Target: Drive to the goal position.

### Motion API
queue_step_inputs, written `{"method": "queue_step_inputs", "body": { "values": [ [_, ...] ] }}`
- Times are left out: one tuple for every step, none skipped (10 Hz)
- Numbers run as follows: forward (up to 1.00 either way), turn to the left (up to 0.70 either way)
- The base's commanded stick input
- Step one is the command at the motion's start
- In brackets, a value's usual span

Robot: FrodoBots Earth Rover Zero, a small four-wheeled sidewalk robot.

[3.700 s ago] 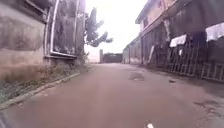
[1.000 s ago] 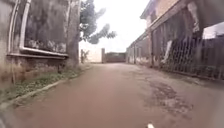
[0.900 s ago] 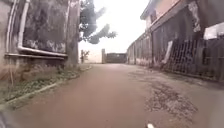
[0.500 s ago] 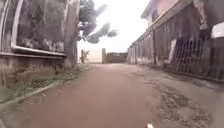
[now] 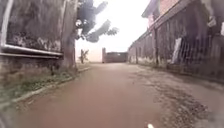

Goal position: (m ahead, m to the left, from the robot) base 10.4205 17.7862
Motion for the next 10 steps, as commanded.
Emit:
{"method": "queue_step_inputs", "body": {
  "values": [
    [0.7, 0.0],
    [0.7, 0.0],
    [0.7, 0.0],
    [0.7, 0.0],
    [0.7, 0.0],
    [0.7, 0.0],
    [0.7, 0.0],
    [0.7, 0.0],
    [0.7, 0.0],
    [0.7, 0.0]
  ]
}}
